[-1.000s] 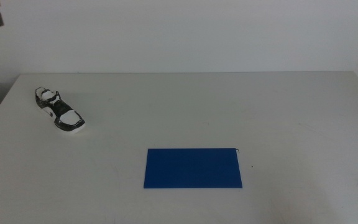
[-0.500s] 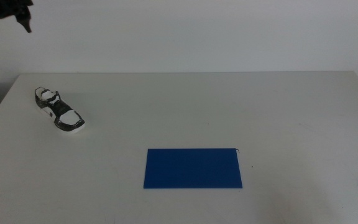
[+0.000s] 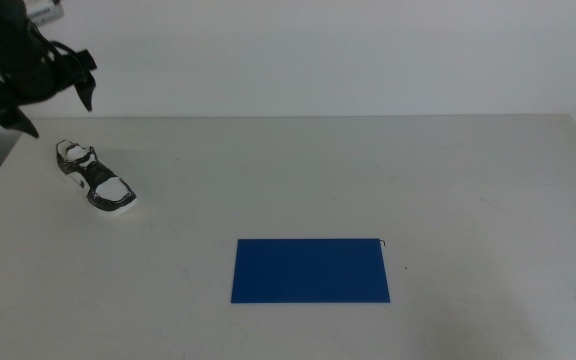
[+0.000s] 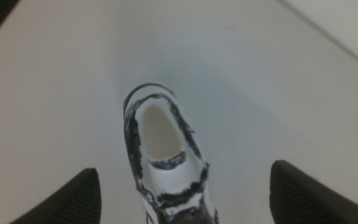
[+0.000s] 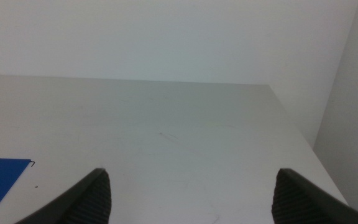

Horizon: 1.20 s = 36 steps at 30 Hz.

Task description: Use one arm to grab the shoe from the table and place it on the mat.

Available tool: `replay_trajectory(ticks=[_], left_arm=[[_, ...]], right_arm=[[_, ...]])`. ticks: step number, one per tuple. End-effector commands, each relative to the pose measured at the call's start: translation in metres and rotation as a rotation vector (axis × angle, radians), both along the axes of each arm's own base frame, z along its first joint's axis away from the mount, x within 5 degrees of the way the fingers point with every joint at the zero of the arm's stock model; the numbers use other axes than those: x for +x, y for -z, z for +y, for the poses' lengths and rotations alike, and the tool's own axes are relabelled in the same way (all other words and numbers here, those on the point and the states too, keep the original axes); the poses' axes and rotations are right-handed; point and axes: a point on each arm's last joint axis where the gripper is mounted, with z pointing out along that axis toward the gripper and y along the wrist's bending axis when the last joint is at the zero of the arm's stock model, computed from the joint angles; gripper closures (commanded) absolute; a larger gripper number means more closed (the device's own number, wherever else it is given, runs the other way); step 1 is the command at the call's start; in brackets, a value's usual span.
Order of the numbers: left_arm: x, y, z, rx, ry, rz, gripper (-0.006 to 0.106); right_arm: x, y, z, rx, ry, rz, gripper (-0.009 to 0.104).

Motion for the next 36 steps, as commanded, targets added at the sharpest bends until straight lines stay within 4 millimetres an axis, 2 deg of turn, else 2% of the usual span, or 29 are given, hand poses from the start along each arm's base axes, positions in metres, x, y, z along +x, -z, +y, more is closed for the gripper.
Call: replay_trajectory(ticks=[1,8,17,20,25,28,31,36], left_arm=[[-0.003,-0.03,-0.003,-0.011,-0.022,-0.097,0.008],[0.008,0.003,-0.002,-0.015,-0.024,-0.025,0.008],[0.017,0.037,-0.002,-0.025,-0.026,0.042,0.008],[0.019,0.044,-0.002,-0.025,-0.026,0.05,0.008],[0.022,0.046,-0.001,-0.024,-0.023,0.035,0.009],[0.023,0.046,-0.001,-0.022,-0.021,0.021,0.016],[0.023,0.046,-0.001,-0.022,-0.021,0.017,0.029],[0.022,0.046,-0.001,-0.024,-0.024,0.026,0.065]], right_arm=[[-0.002,-0.012,-0.001,-0.025,0.007,-0.109,0.029],[-0.002,-0.012,-0.001,-0.025,0.007,-0.109,0.029],[-0.002,-0.012,-0.001,-0.025,0.007,-0.109,0.029],[-0.002,-0.012,-0.001,-0.025,0.007,-0.109,0.029],[-0.002,-0.012,-0.001,-0.025,0.007,-0.109,0.029],[-0.002,-0.012,-0.001,-0.025,0.007,-0.109,0.029],[-0.002,-0.012,-0.001,-0.025,0.007,-0.109,0.029],[-0.002,-0.012,-0.001,-0.025,0.007,-0.109,0.029]])
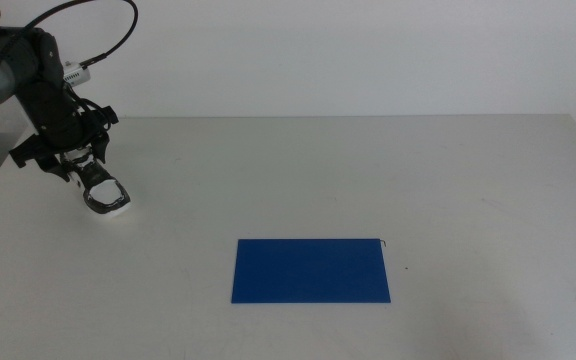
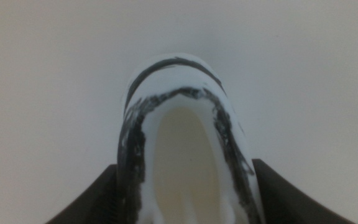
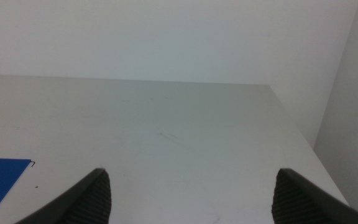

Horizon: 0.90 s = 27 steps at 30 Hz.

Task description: Use one arm to grab the shoe from the table and place it on the mat.

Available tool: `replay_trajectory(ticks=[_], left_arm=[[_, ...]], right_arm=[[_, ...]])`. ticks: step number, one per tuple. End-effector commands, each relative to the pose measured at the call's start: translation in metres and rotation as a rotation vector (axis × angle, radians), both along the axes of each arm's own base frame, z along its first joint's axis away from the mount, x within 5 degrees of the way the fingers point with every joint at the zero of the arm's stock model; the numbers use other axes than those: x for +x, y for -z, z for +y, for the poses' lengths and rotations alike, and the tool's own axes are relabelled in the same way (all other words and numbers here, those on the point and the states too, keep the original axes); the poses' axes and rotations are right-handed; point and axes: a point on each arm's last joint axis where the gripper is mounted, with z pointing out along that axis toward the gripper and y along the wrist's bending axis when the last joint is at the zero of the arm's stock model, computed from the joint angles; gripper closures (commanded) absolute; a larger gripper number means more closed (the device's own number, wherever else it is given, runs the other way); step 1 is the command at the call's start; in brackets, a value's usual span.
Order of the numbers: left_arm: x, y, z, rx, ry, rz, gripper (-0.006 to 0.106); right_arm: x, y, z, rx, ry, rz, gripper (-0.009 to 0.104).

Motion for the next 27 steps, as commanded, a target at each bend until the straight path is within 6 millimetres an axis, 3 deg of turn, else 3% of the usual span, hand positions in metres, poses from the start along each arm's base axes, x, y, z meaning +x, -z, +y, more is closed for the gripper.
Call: replay_trajectory(ticks=[1,3,5,12,20,27], left_arm=[[-0.002,-0.043,-0.003,-0.001,-0.008,-0.104,0.08],[-0.003,-0.043,-0.003,-0.01,-0.022,-0.091,0.09],[-0.005,-0.046,-0.003,-0.01,-0.02,-0.082,0.093],[-0.017,-0.075,-0.011,0.071,-0.002,-0.081,0.089],[-0.04,-0.113,-0.042,0.188,0.012,-0.072,0.088],[-0.079,-0.127,-0.054,0.107,-0.002,-0.117,0.088]], right_arm=[[-0.002,-0.012,-0.001,-0.025,0.007,-0.109,0.029],[-0.002,-0.012,-0.001,-0.025,0.007,-0.109,0.029],[-0.002,-0.012,-0.001,-0.025,0.007,-0.109,0.029],[-0.002,-0.012,-0.001,-0.025,0.007,-0.109,0.029],[-0.002,-0.012,-0.001,-0.025,0.007,-0.109,0.029],[-0.002,-0.012,-0.001,-0.025,0.007,-0.109,0.029]])
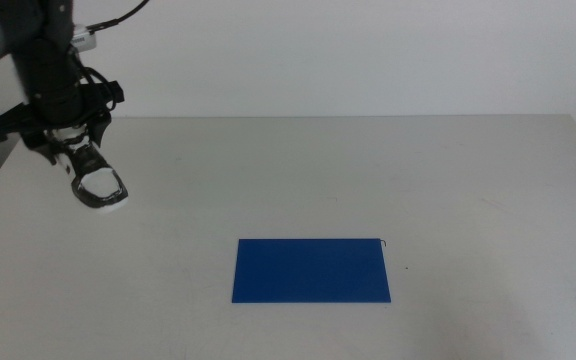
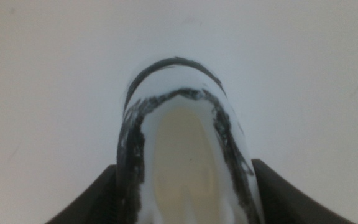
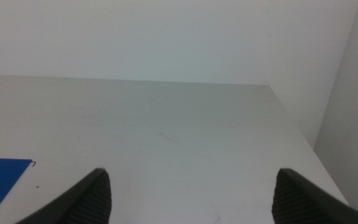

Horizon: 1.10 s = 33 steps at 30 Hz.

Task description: Use one arm to grab the shoe from the table and place it on the mat.

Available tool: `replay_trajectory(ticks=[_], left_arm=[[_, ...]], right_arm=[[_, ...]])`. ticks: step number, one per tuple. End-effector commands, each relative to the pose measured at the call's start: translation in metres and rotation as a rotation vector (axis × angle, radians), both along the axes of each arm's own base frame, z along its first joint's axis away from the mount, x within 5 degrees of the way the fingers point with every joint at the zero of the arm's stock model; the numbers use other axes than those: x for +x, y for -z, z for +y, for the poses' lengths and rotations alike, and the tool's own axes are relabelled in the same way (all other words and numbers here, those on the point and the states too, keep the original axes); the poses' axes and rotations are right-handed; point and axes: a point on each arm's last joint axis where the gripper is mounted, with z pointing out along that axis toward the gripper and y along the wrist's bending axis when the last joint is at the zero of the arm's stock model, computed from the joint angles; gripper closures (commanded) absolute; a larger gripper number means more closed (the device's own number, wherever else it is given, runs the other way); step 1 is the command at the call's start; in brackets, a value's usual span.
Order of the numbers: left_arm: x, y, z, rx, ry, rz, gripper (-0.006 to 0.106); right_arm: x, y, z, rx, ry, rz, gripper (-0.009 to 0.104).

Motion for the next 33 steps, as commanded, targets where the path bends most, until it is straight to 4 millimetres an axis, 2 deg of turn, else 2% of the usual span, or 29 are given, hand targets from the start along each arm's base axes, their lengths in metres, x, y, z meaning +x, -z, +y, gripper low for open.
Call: replay_trajectory(ticks=[1,6,11,17,23,27,33], left_arm=[[-0.023,-0.039,-0.005,-0.024,-0.013,-0.137,0.088],[-0.062,-0.044,-0.017,-0.077,-0.038,-0.194,0.088],[-0.084,-0.039,-0.037,-0.106,-0.039,-0.17,0.088],[-0.09,-0.037,-0.08,-0.184,0.01,-0.176,0.088],[-0.092,-0.02,-0.126,-0.245,0.06,-0.149,0.084],[-0.09,-0.01,-0.153,-0.285,0.093,-0.142,0.079],[-0.082,-0.006,-0.194,-0.292,0.152,-0.124,0.078]], right_arm=[[-0.002,-0.012,-0.001,-0.025,0.007,-0.109,0.029],[-0.002,-0.012,-0.001,-0.025,0.007,-0.109,0.029],[-0.002,-0.012,-0.001,-0.025,0.007,-0.109,0.029],[-0.002,-0.012,-0.001,-0.025,0.007,-0.109,0.029],[-0.002,-0.012,-0.001,-0.025,0.007,-0.109,0.029],[-0.002,-0.012,-0.001,-0.025,0.007,-0.109,0.029],[-0.002,-0.012,-0.001,-0.025,0.007,-0.109,0.029]])
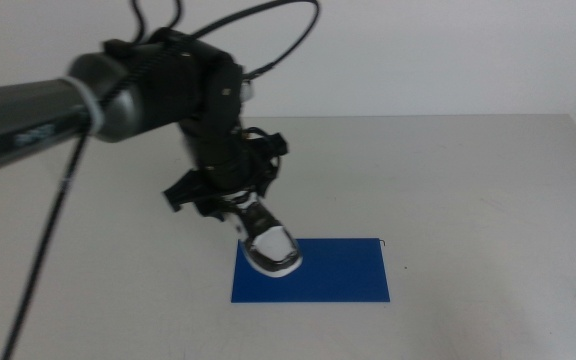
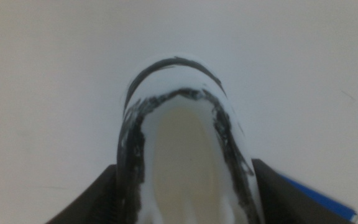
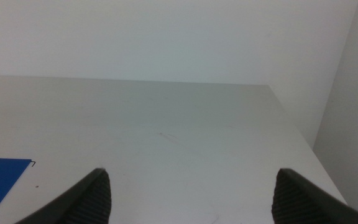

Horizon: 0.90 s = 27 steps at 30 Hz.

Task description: Use one arm to grab the shoe from the table and place it on the mat.

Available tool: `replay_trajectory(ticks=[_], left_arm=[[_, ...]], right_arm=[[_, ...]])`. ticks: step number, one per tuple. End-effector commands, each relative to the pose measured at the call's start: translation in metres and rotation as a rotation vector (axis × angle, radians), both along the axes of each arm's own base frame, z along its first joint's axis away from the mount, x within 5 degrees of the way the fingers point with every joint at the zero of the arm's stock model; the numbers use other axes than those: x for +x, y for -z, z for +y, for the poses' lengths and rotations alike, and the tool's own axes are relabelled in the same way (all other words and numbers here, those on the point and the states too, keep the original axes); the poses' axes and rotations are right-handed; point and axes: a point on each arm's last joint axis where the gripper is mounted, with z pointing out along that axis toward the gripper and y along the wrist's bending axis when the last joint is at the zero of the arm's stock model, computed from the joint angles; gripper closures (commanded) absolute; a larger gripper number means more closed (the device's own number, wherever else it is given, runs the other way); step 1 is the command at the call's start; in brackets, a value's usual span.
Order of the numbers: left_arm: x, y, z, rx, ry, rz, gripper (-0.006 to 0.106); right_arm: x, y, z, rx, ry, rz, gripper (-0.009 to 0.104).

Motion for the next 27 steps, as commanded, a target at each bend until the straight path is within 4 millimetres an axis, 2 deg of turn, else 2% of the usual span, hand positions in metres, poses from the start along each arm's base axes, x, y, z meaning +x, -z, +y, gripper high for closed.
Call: replay_trajectory(ticks=[1,7,11,19,27], left_arm=[[0.002,-0.03,-0.016,-0.061,0.006,-0.082,0.078],[0.011,-0.029,-0.056,-0.062,0.059,-0.084,0.078],[0.015,-0.021,-0.071,-0.039,0.077,-0.052,0.079],[0.017,-0.018,-0.074,-0.037,0.068,-0.035,0.082],[0.017,-0.018,-0.074,0.023,0.227,-0.056,0.084]], right_arm=[[-0.002,-0.012,-0.001,-0.025,0.007,-0.109,0.029],[-0.002,-0.012,-0.001,-0.025,0.007,-0.109,0.029],[-0.002,-0.012,-0.001,-0.025,0.007,-0.109,0.029],[-0.002,-0.012,-0.001,-0.025,0.007,-0.109,0.029],[-0.002,-0.012,-0.001,-0.025,0.007,-0.109,0.029]])
